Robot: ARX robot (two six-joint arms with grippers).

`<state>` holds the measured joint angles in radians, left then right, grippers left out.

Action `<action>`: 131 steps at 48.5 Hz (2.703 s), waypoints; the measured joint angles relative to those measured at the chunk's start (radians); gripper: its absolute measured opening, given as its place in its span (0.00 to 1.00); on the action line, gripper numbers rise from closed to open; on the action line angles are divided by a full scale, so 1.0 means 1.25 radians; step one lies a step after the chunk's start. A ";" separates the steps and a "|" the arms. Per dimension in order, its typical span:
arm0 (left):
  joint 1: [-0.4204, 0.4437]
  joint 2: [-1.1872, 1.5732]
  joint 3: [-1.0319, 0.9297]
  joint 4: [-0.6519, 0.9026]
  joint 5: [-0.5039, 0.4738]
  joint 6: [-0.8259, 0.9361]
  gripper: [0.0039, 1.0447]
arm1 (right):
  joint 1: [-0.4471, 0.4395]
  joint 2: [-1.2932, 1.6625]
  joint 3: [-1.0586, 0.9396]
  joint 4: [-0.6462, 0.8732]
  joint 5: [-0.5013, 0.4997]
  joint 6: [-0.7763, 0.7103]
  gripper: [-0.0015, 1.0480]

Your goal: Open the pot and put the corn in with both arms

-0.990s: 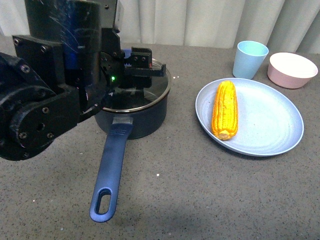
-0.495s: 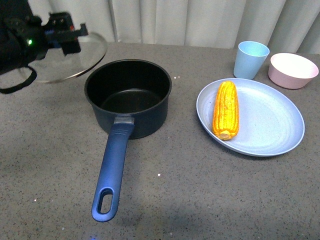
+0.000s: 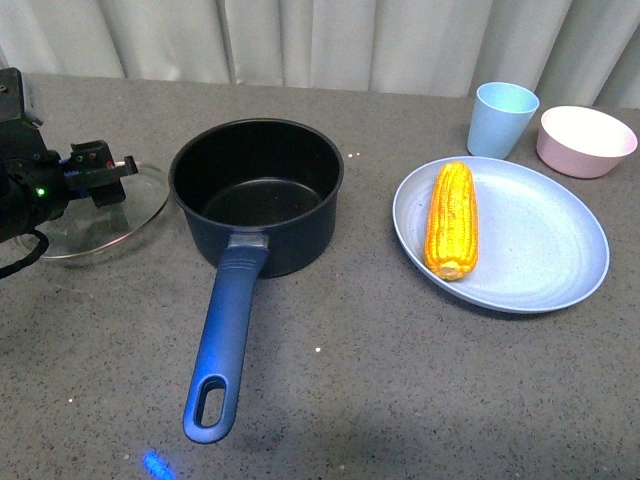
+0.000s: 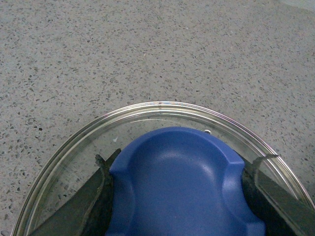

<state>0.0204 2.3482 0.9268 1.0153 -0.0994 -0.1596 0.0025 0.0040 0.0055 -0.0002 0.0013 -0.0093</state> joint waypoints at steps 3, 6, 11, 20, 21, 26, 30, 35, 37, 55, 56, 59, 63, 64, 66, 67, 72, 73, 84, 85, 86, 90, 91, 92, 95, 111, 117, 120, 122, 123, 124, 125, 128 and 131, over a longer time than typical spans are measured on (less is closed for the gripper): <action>0.004 0.002 0.002 0.000 -0.002 0.000 0.54 | 0.000 0.000 0.000 0.000 0.000 0.000 0.91; 0.006 0.003 0.002 0.001 -0.001 0.002 0.54 | 0.000 0.000 0.000 0.000 0.000 0.000 0.91; 0.008 0.004 0.002 0.003 0.005 0.005 0.54 | 0.000 0.000 0.000 0.000 0.000 0.000 0.91; 0.015 -0.001 -0.009 0.016 0.018 0.013 0.82 | 0.000 0.000 0.000 0.000 0.000 0.000 0.91; 0.015 -0.005 -0.013 0.016 0.019 0.013 0.86 | 0.000 0.000 0.000 0.000 0.000 0.000 0.91; 0.020 -0.061 -0.047 0.014 0.016 0.016 0.94 | 0.000 0.000 0.000 0.000 0.000 0.000 0.91; 0.025 -0.127 -0.077 -0.001 0.012 0.018 0.94 | 0.000 0.000 0.000 0.000 0.000 0.000 0.91; 0.032 -0.237 -0.139 0.004 0.033 0.031 0.93 | 0.000 0.000 0.000 0.000 0.000 0.000 0.91; 0.035 -0.267 -0.177 0.090 0.084 0.057 0.87 | 0.000 0.000 0.000 0.000 0.000 0.000 0.91; 0.003 -0.523 -0.475 0.267 0.082 0.114 0.30 | 0.000 0.000 0.000 0.000 0.000 0.000 0.91; -0.002 -0.537 -0.487 0.264 0.081 0.115 0.27 | 0.000 0.000 0.000 0.000 0.000 0.000 0.91; -0.011 -0.572 -0.514 0.255 0.082 0.116 0.18 | 0.000 0.000 0.000 0.000 0.000 0.000 0.91; -0.016 -0.638 -0.558 0.234 0.081 0.117 0.03 | 0.000 0.000 0.000 0.000 0.000 0.000 0.91; -0.016 -0.659 -0.571 0.226 0.080 0.121 0.04 | 0.000 0.000 0.000 0.000 0.001 0.000 0.91; -0.016 -0.694 -0.591 0.210 0.080 0.121 0.04 | 0.000 0.000 0.000 0.000 0.000 0.000 0.91; -0.016 -0.714 -0.602 0.200 0.080 0.121 0.04 | 0.000 0.000 0.000 0.000 0.000 0.000 0.91; -0.016 -0.807 -0.645 0.150 0.080 0.121 0.04 | 0.000 0.000 0.000 0.000 0.000 0.000 0.91; -0.016 -0.821 -0.650 0.141 0.080 0.121 0.04 | 0.000 0.000 0.000 0.000 0.000 0.000 0.91; -0.016 -1.063 -0.687 -0.058 0.080 0.121 0.04 | 0.000 0.000 0.000 0.000 0.000 0.000 0.91; -0.016 -1.075 -0.691 -0.068 0.080 0.121 0.04 | 0.000 0.000 0.000 0.000 0.000 0.000 0.91; -0.016 -1.088 -0.694 -0.078 0.080 0.121 0.04 | 0.000 0.000 0.000 0.000 0.000 0.000 0.91; -0.016 -1.138 -0.706 -0.120 0.080 0.121 0.04 | 0.000 0.000 0.000 0.000 0.000 0.000 0.91; -0.016 -1.152 -0.709 -0.130 0.080 0.121 0.04 | 0.000 0.000 0.000 0.000 0.000 0.000 0.91; -0.016 -1.165 -0.712 -0.140 0.080 0.121 0.04 | 0.000 0.000 0.000 0.000 0.000 0.000 0.91; -0.016 -1.199 -0.717 -0.167 0.080 0.121 0.04 | 0.000 0.000 0.000 0.000 0.000 0.000 0.91; -0.016 -1.412 -0.726 -0.354 0.080 0.122 0.04 | 0.000 0.000 0.000 0.000 0.000 0.000 0.91; -0.016 -1.487 -0.726 -0.423 0.080 0.121 0.04 | 0.000 0.000 0.000 0.000 0.000 0.000 0.91; -0.016 -1.523 -0.726 -0.456 0.080 0.121 0.04 | 0.000 0.000 0.000 0.000 0.000 0.000 0.91; -0.016 -1.542 -0.726 -0.475 0.080 0.122 0.04 | 0.000 0.000 0.000 0.000 0.000 0.000 0.91; -0.016 -1.551 -0.726 -0.484 0.080 0.121 0.04 | 0.000 0.000 0.000 0.000 0.000 0.000 0.91; -0.016 -1.562 -0.726 -0.494 0.080 0.122 0.04 | 0.000 0.000 0.000 0.000 0.000 0.000 0.91; -0.016 -1.569 -0.726 -0.501 0.080 0.121 0.04 | 0.000 0.000 0.000 0.000 0.000 0.000 0.91; -0.016 -1.598 -0.726 -0.529 0.080 0.121 0.04 | 0.000 0.000 0.000 0.000 0.000 0.000 0.91; -0.016 -1.624 -0.726 -0.555 0.080 0.121 0.04 | 0.000 0.000 0.000 0.000 0.000 0.000 0.91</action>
<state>-0.0002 0.3183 0.0189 0.3222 0.0002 -0.0078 0.0025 0.0040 0.0055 -0.0002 0.0017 -0.0093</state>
